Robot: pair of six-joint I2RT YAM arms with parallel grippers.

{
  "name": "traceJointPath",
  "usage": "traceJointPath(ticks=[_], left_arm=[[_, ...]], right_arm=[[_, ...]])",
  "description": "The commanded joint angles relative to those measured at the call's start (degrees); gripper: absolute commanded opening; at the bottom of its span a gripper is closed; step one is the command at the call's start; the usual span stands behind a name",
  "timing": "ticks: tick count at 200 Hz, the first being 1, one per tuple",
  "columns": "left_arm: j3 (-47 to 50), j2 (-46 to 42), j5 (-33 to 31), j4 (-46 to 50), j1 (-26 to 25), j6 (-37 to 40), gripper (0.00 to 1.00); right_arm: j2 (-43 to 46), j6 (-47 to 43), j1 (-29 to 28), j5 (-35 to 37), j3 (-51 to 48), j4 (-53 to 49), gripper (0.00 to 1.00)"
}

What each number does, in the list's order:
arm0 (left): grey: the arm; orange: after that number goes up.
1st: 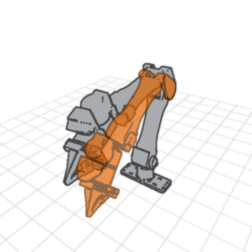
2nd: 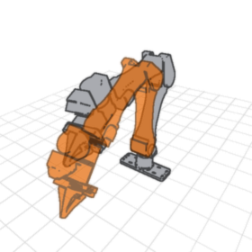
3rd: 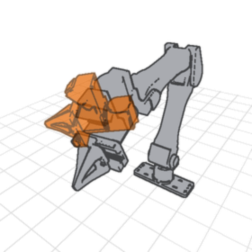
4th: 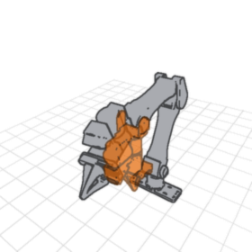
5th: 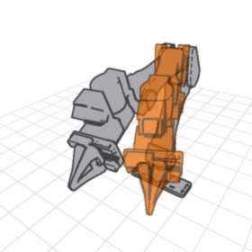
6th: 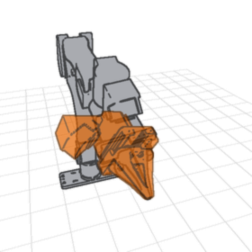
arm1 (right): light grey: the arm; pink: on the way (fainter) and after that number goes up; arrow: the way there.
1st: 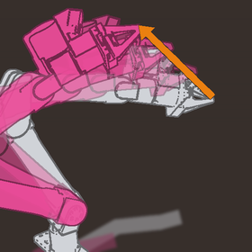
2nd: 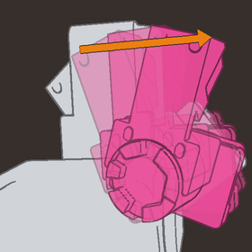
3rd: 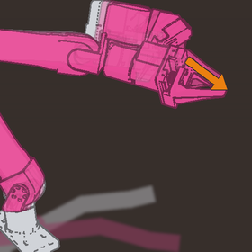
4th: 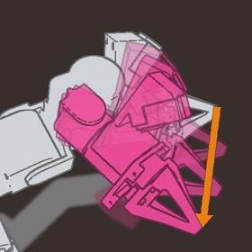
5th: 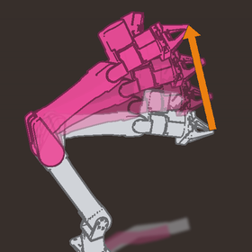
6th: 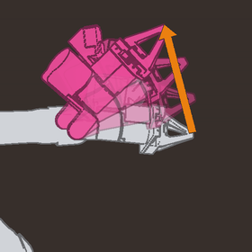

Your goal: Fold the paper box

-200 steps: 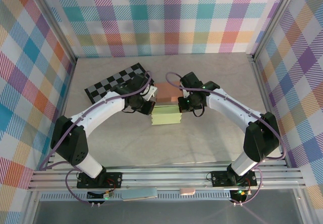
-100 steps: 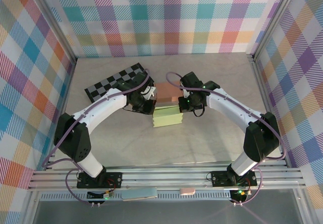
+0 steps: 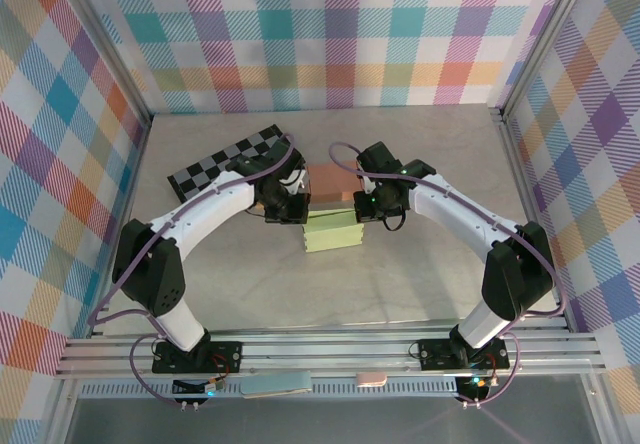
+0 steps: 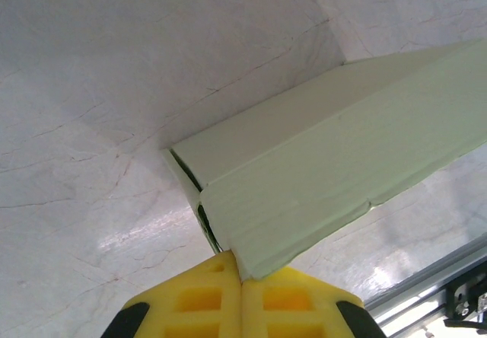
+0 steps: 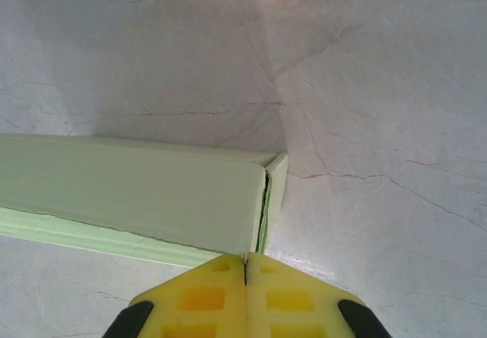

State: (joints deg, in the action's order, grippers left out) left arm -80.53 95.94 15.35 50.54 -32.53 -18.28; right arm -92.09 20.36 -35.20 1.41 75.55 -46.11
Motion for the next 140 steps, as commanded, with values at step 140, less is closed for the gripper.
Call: traceJointPath(ticks=[140], left_arm=[[8.62, -3.59, 1.29, -9.43, -1.55, -0.1, 0.0]], right_arm=[[-1.54, 0.21, -0.31, -1.81, 1.29, 0.02, 0.0]])
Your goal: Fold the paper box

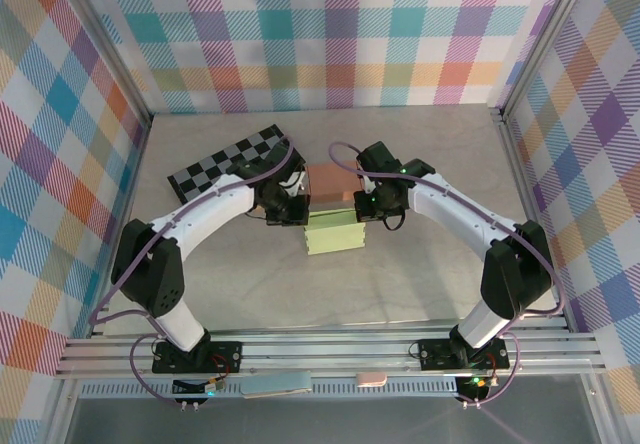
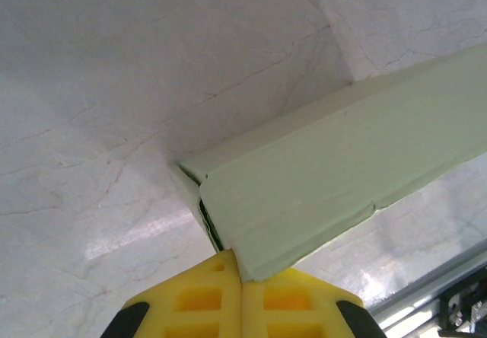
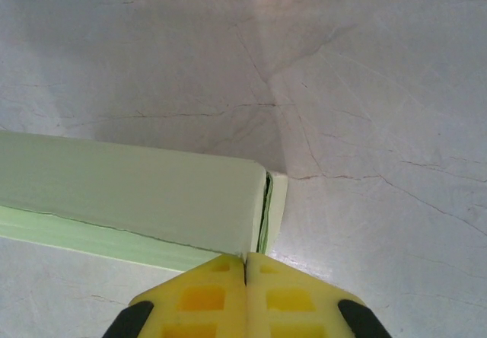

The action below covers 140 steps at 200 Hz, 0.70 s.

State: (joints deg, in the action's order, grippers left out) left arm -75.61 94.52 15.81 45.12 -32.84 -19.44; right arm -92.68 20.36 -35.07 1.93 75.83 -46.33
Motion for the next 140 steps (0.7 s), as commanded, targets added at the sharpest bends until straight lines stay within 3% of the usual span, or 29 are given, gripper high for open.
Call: traceJointPath(ticks=[1, 97, 140], left_arm=[[3.8, -2.2, 0.77, -4.09, -1.3, 1.07, 0.0], [8.03, -6.52, -9.57, -8.47, -5.49, 2.47, 0.0], [8.44, -7.24, -14.93, -9.08, -7.81, 1.34, 0.0]], right_arm=[[-0.98, 0.21, -0.44, -2.31, 0.99, 0.25, 0.0], [0.05, 0.51, -0.44, -1.93, 1.25, -0.12, 0.0], [3.17, 5.33, -0.44, -1.93, 0.46, -1.37, 0.22]])
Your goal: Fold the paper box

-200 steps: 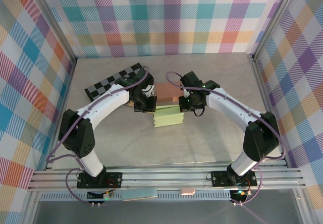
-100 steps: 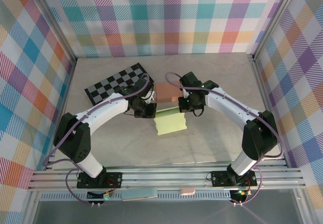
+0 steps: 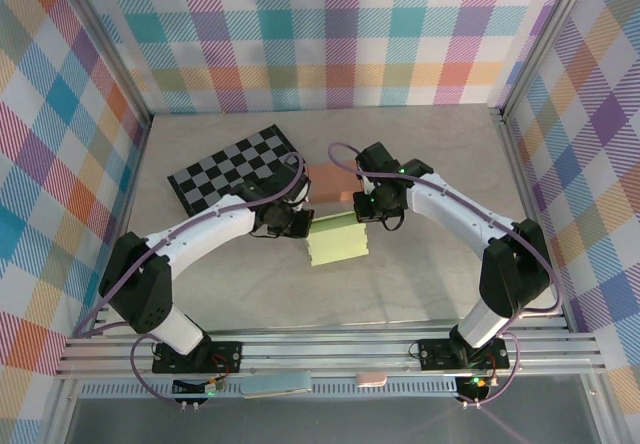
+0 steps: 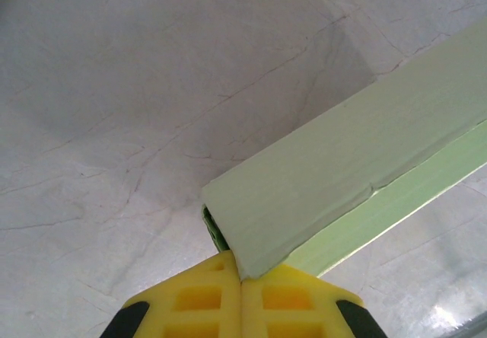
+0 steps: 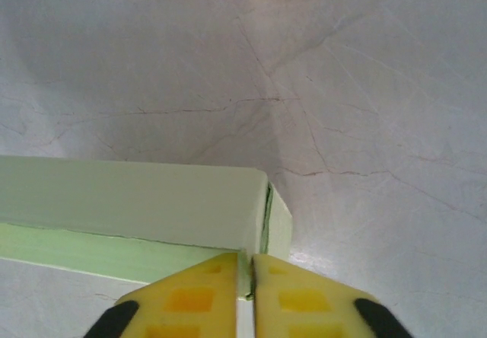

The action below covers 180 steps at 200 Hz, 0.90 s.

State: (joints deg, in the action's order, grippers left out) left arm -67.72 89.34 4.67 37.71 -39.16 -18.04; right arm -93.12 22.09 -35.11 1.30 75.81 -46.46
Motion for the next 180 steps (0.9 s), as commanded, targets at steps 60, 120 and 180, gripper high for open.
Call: traceJointPath(ticks=[60, 120, 180], left_arm=[[0.83, -2.61, -6.53, -2.03, -3.27, -0.24, 0.0], [1.66, -3.04, -8.68, -2.34, -5.29, -1.72, 0.0], [2.6, -3.21, -9.48, -2.99, -6.6, -3.05, 0.0]], right_arm=[[9.29, 20.62, 0.44, -4.52, -0.64, -1.47, 0.42], [14.34, 52.72, 2.14, -11.21, -6.82, 1.89, 0.69], [17.39, 78.04, 1.72, -14.29, -21.63, 22.23, 0.78]])
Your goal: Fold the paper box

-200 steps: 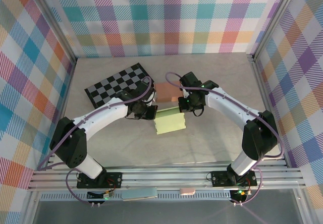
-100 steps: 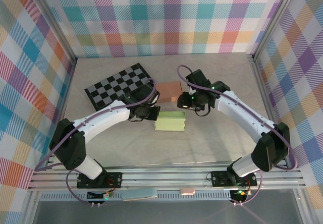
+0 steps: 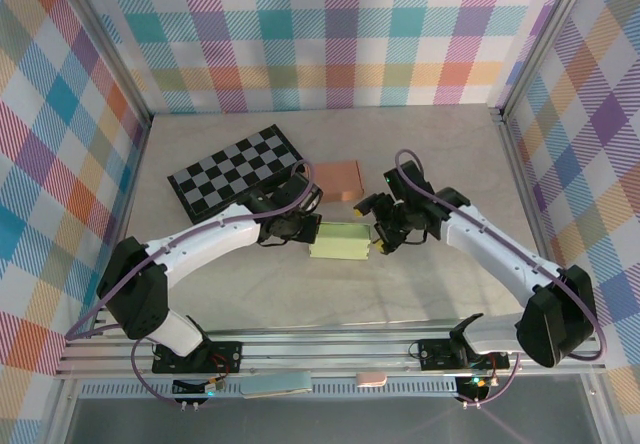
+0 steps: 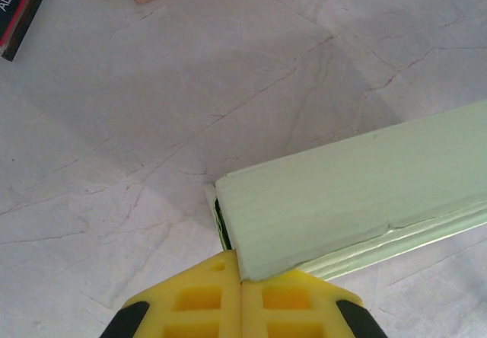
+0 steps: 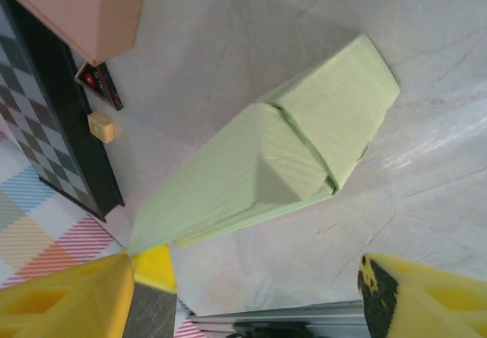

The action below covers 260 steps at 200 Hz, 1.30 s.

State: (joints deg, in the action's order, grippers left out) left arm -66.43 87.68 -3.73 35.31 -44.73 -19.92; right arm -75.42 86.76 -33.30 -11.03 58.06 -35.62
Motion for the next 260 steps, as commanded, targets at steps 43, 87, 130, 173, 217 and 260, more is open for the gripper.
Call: traceJointPath(ticks=[43, 87, 130, 173, 217, 260], left_arm=[[1.39, -1.46, -1.38, -0.41, -1.66, -1.81, 0.0], [1.57, -2.15, -1.37, -0.41, -1.98, -3.29, 0.03], [1.59, -2.91, -0.52, -0.42, -1.94, -5.08, 0.05], [1.74, -4.89, 0.82, -0.64, -1.98, -7.65, 0.15], [2.28, -10.33, 4.22, -0.33, -1.98, -16.04, 0.28], [3.17, -12.58, 8.63, -0.33, 2.23, -29.84, 0.46]], right_arm=[[-1.9, 14.03, -0.45, -2.67, -6.07, 15.41, 0.76], [-2.81, 12.15, -0.45, -3.03, -8.87, 18.34, 0.63], [-2.15, 10.0, -0.45, -2.78, -9.37, 16.15, 0.53], [-2.89, 7.52, -0.39, -1.36, -9.81, 15.72, 0.44], [-3.95, 6.58, -0.37, -1.37, -9.37, 15.75, 0.42], [-4.38, 6.34, -0.39, -1.45, -9.11, 15.5, 0.42]])
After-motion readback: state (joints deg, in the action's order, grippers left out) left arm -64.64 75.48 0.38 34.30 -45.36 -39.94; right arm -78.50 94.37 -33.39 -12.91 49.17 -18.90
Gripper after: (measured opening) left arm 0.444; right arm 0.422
